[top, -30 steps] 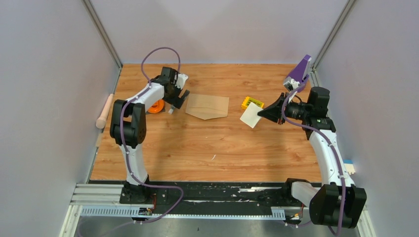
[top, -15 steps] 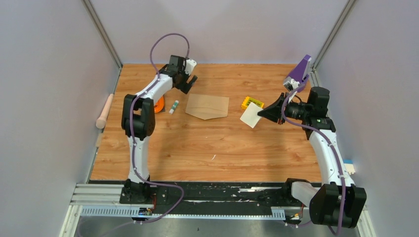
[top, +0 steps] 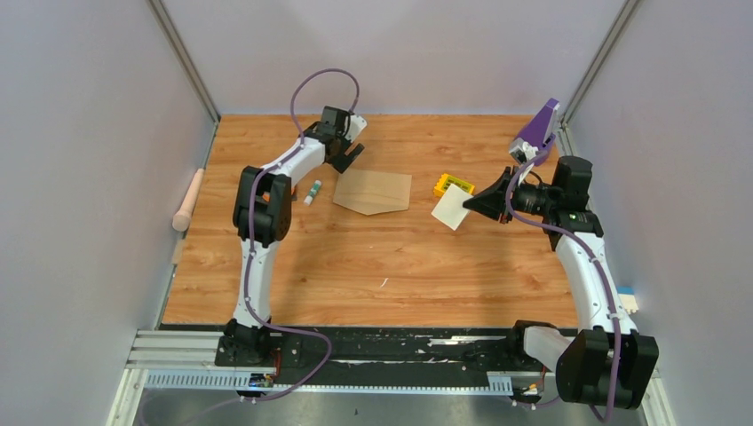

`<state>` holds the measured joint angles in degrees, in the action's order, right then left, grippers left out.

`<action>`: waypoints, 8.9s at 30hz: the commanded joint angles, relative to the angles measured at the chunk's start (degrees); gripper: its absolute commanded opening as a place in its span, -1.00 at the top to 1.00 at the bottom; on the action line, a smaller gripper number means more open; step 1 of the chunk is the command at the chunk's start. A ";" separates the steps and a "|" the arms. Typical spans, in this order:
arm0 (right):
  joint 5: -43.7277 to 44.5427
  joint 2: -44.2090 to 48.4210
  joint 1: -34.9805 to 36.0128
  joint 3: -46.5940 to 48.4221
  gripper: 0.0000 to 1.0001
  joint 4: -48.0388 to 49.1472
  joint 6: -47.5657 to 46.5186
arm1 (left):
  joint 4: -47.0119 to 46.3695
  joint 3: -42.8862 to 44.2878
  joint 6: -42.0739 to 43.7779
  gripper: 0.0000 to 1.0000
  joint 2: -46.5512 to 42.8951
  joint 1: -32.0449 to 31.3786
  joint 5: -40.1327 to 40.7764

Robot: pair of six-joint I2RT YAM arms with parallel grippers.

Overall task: Place the letter into the envelope and seal it
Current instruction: Adjust the envelope at the center of the board, then place the letter in the envelope.

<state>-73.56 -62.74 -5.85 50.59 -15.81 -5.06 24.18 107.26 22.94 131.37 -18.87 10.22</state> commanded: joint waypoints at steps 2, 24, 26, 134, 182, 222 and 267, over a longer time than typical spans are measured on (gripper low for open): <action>-1.23 -0.37 -0.39 -0.17 1.00 0.08 -1.36 | -4.03 0.84 1.80 -1.00 -0.40 0.02 1.62; -1.40 -0.68 -0.39 -0.24 1.00 -0.19 -1.71 | 6.57 -2.31 15.18 -0.91 0.18 -2.40 -4.64; -1.49 -0.73 -0.40 -0.27 1.00 -0.18 -1.71 | 7.95 -4.70 15.82 -0.89 -1.83 -2.40 -6.62; 1.99 -10.82 -6.69 4.77 1.00 1.14 9.78 | 2.83 3.34 -9.08 -1.00 -9.10 -17.38 -0.75; 18.03 -72.65 12.48 58.88 1.00 -31.41 18.69 | -18.76 -21.81 -42.24 -0.98 -8.52 -1.77 -45.50; 22.32 -79.36 15.88 64.67 1.00 -33.98 14.79 | -23.84 -25.81 -46.68 -0.98 -7.35 -1.61 -48.45; 30.14 -74.44 18.60 64.40 0.53 -31.02 16.71 | -25.25 -28.23 -49.41 -1.00 -10.46 -1.61 -47.96</action>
<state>-45.45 -141.51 12.36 114.39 -48.84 11.75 -2.66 80.49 -26.55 123.13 -20.49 -38.13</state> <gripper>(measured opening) 0.194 0.995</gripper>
